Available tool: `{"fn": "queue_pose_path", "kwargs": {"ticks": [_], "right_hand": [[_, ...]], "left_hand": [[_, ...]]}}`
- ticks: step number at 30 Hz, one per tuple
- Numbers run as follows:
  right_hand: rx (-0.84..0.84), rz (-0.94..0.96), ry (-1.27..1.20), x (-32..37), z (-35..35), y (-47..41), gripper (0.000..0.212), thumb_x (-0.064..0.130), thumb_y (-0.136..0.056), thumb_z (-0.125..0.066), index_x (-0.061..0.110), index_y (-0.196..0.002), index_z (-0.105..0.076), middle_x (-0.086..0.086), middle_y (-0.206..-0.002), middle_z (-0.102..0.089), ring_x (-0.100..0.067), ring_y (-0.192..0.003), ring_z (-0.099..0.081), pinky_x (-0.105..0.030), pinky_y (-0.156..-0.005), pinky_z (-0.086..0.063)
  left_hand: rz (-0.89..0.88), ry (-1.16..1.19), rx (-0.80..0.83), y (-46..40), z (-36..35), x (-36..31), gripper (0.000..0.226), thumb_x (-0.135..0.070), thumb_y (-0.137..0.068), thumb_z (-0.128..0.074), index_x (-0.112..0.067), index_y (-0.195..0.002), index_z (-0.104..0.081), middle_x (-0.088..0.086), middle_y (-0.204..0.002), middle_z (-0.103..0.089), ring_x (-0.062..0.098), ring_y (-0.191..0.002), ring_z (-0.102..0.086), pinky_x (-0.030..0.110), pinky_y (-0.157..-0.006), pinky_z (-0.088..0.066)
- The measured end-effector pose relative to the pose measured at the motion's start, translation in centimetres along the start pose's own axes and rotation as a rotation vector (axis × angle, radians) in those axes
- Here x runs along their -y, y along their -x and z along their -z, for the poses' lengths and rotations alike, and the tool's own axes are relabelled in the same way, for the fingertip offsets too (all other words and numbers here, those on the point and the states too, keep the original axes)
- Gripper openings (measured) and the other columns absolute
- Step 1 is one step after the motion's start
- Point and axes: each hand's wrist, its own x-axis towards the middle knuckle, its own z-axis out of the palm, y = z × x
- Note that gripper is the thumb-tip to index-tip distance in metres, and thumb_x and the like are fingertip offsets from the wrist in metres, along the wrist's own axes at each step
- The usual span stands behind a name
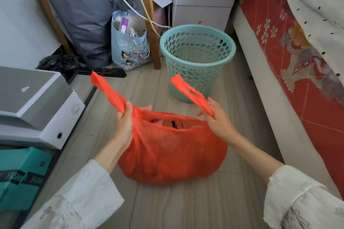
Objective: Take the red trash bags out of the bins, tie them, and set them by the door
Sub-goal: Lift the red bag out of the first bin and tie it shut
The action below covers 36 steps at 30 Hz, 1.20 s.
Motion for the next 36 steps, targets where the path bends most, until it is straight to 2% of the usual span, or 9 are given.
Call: {"fn": "queue_pose_path", "kwargs": {"ticks": [4,7,11,14,17,20,27,31,36], "right_hand": [[-0.199,-0.375,-0.92,0.6,-0.1,-0.7,0.045,0.035,-0.099,-0.031,0.013,-0.063,-0.046,-0.013,-0.059,-0.07,-0.021,-0.065,-0.071,-0.032,-0.069,-0.052],[-0.179,-0.373,-1.058,1.9,-0.3,-0.7,0.05,0.042,-0.098,-0.03,0.017,-0.055,-0.032,-0.012,-0.042,-0.062,-0.025,-0.049,-0.068,-0.026,-0.05,-0.052],[-0.15,-0.395,-1.165,3.0,-0.4,-1.0,0.055,0.047,-0.097,-0.027,0.019,-0.05,-0.029,-0.013,-0.05,-0.067,-0.024,-0.05,-0.065,-0.028,-0.06,-0.049],[-0.167,-0.481,-1.258,3.0,-0.4,-1.1,0.066,0.05,-0.096,-0.026,0.021,-0.037,-0.03,-0.003,-0.025,-0.033,-0.02,-0.026,-0.042,-0.026,-0.053,-0.05],[-0.161,-0.514,-1.238,3.1,-0.7,-0.7,0.068,0.051,-0.096,-0.023,0.021,-0.036,-0.028,0.003,-0.024,-0.017,-0.012,-0.021,-0.016,-0.018,-0.039,-0.038],[-0.189,-0.543,-1.205,2.9,-1.0,-0.7,0.059,0.052,-0.095,-0.025,0.018,-0.048,-0.03,0.005,-0.029,-0.018,-0.009,-0.023,-0.013,-0.015,-0.034,-0.03],[-0.084,-0.573,-1.025,1.3,-1.7,-0.8,0.023,-0.001,-0.09,-0.034,0.007,-0.076,-0.05,-0.003,-0.058,-0.038,-0.002,-0.03,-0.033,-0.014,-0.029,-0.022],[-0.057,-0.477,-1.014,0.4,-2.1,-0.7,0.033,0.022,-0.101,-0.028,0.008,-0.08,-0.048,-0.004,-0.044,-0.059,-0.01,-0.039,-0.058,-0.017,-0.041,-0.046],[-0.017,-0.395,-0.878,0.5,-1.8,-0.3,0.035,0.035,-0.1,-0.024,0.017,-0.075,-0.039,-0.005,-0.029,-0.045,-0.02,-0.042,-0.064,-0.021,-0.046,-0.05]], "left_hand": [[-0.036,0.158,-0.12,-0.2,-0.1,-0.4,0.045,-0.029,-0.099,-0.032,-0.007,-0.063,-0.049,0.004,-0.043,-0.063,0.02,-0.051,-0.068,0.035,-0.056,-0.059],[-0.003,0.294,-0.136,-0.2,-0.7,-0.6,0.033,-0.029,-0.099,-0.033,-0.014,-0.069,-0.037,-0.003,-0.031,-0.038,0.016,-0.03,-0.046,0.033,-0.052,-0.058],[0.088,0.442,-0.077,-0.1,-1.1,-1.1,0.033,-0.033,-0.098,-0.032,-0.017,-0.07,-0.038,-0.004,-0.033,-0.027,0.014,-0.032,-0.04,0.034,-0.057,-0.058],[0.076,0.408,-0.023,0.3,-1.0,-1.1,0.034,-0.033,-0.099,-0.03,-0.02,-0.068,-0.039,-0.006,-0.033,-0.025,0.012,-0.031,-0.038,0.028,-0.054,-0.057],[0.039,0.28,0.072,0.5,-1.2,-0.9,0.036,-0.035,-0.098,-0.029,-0.024,-0.065,-0.039,-0.01,-0.032,-0.021,0.004,-0.026,-0.019,0.012,-0.033,-0.03],[0.044,0.156,0.109,0.5,-1.8,-0.6,0.033,-0.036,-0.098,-0.029,-0.023,-0.069,-0.038,-0.012,-0.033,-0.021,0.002,-0.026,-0.015,0.008,-0.033,-0.016],[0.1,0.001,0.087,0.1,-2.1,1.3,0.03,0.007,-0.088,-0.033,-0.018,-0.092,-0.05,0.0,-0.063,-0.029,0.0,-0.034,-0.03,0.014,-0.033,-0.024],[-0.06,-0.186,0.123,0.6,-1.7,2.1,0.028,-0.011,-0.099,-0.03,-0.018,-0.086,-0.054,-0.004,-0.064,-0.037,0.0,-0.043,-0.036,0.012,-0.04,-0.028],[-0.05,-0.022,0.144,0.4,-1.4,1.6,0.028,-0.024,-0.1,-0.026,-0.019,-0.078,-0.043,-0.008,-0.043,-0.037,0.013,-0.041,-0.048,0.023,-0.051,-0.041]]}}
